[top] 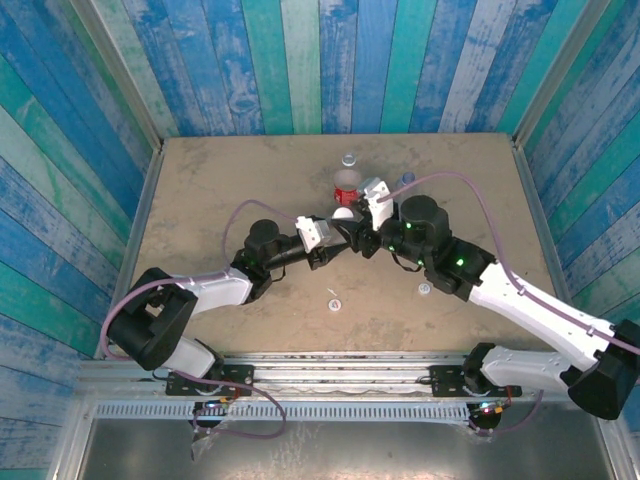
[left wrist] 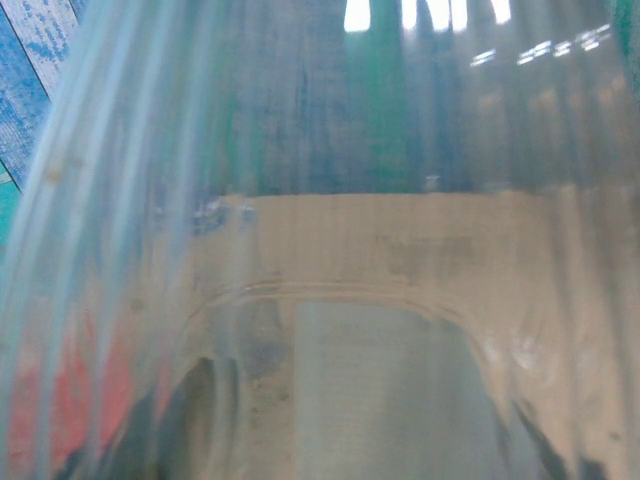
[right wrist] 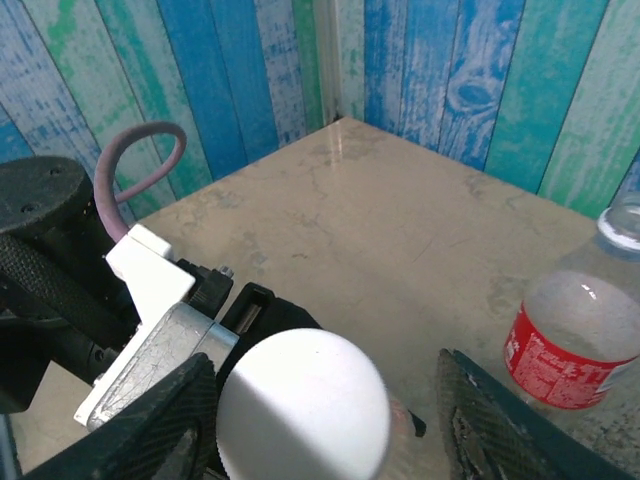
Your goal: Screw on the bottle caps
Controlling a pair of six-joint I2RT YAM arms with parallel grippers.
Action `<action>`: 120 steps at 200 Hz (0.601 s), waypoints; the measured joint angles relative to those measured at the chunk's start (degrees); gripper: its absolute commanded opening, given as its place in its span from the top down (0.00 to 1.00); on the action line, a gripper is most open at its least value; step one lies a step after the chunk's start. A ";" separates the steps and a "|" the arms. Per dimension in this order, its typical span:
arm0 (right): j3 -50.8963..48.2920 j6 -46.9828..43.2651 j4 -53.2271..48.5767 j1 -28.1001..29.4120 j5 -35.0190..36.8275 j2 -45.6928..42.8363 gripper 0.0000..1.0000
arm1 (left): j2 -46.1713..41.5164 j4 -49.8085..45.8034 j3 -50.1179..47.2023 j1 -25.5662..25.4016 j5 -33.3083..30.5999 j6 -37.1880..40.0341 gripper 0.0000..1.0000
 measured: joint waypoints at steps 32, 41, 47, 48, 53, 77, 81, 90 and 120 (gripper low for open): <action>0.15 -0.07 -0.79 -0.02 -0.98 0.96 0.63 | 0.00 -0.72 -0.02 0.00 -0.02 0.04 0.49; 0.22 -0.22 -1.03 -0.15 -1.01 0.98 0.64 | 0.00 -0.85 -0.02 0.00 -0.02 0.02 0.45; 0.26 -0.20 -1.18 -0.15 -1.05 0.98 0.65 | 0.00 -0.90 -0.02 0.00 -0.02 0.04 0.41; 0.26 -0.20 -1.20 -0.15 -1.05 0.98 0.65 | 0.00 -0.92 -0.02 0.00 -0.02 0.02 0.40; 0.31 -0.20 -1.29 -0.17 -1.03 0.98 0.65 | 0.00 -0.96 -0.02 0.00 -0.02 0.07 0.29; 0.52 0.11 -1.77 -0.20 -0.33 0.98 0.68 | 0.00 -0.72 -0.02 0.00 -0.24 -0.02 0.00; 0.52 0.15 -1.84 -0.20 0.00 0.98 0.69 | 0.00 -0.57 -0.02 0.00 -0.20 0.00 0.02; 0.52 0.33 -2.01 -0.22 1.07 0.96 0.69 | 0.00 -0.17 -0.13 0.00 -0.31 -0.33 0.06; 0.46 1.33 -4.02 -2.14 5.57 0.20 0.69 | -0.04 4.72 -3.37 0.00 -0.72 -3.76 0.06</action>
